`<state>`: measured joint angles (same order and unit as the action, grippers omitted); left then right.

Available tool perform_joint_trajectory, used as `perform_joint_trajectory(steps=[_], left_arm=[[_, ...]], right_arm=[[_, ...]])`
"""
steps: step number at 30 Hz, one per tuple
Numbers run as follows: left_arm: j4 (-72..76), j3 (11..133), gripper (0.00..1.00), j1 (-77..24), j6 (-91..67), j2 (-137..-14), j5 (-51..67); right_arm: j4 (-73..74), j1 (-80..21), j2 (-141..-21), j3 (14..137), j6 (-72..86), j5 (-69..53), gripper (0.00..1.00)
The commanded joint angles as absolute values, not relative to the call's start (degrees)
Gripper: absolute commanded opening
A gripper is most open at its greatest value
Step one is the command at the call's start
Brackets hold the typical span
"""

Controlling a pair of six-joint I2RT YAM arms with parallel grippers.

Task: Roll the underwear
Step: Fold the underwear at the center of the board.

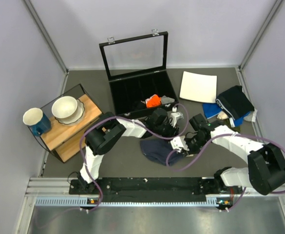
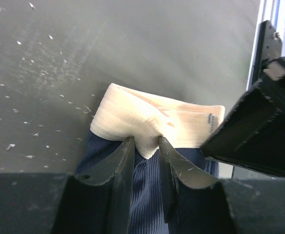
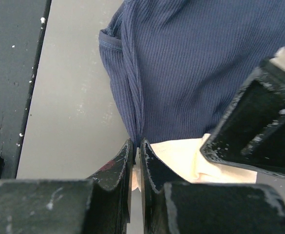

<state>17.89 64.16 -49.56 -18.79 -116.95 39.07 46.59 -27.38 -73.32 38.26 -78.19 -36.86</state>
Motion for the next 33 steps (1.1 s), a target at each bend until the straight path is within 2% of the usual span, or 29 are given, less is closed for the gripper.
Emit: perform_joint_trajectory(steps=[1,14,26,33], left_arm=[[14.69,66.97,0.31,-51.41,-17.23,-119.26,36.04],[9.94,67.85,0.34,-52.21,-14.59,-120.14,26.98],[13.27,65.66,0.35,-50.89,-20.3,-118.3,26.19],[17.48,63.02,0.46,-48.43,-25.48,-112.95,26.01]], right_arm=[[45.97,-27.86,-71.46,39.02,-76.12,-38.67,0.0],[46.32,-27.33,-73.47,46.49,-67.33,-41.4,0.0],[38.59,-26.46,-79.36,49.75,-57.22,-34.72,0.0],[37.44,-25.84,-79.72,49.31,-56.34,-35.16,0.0]])
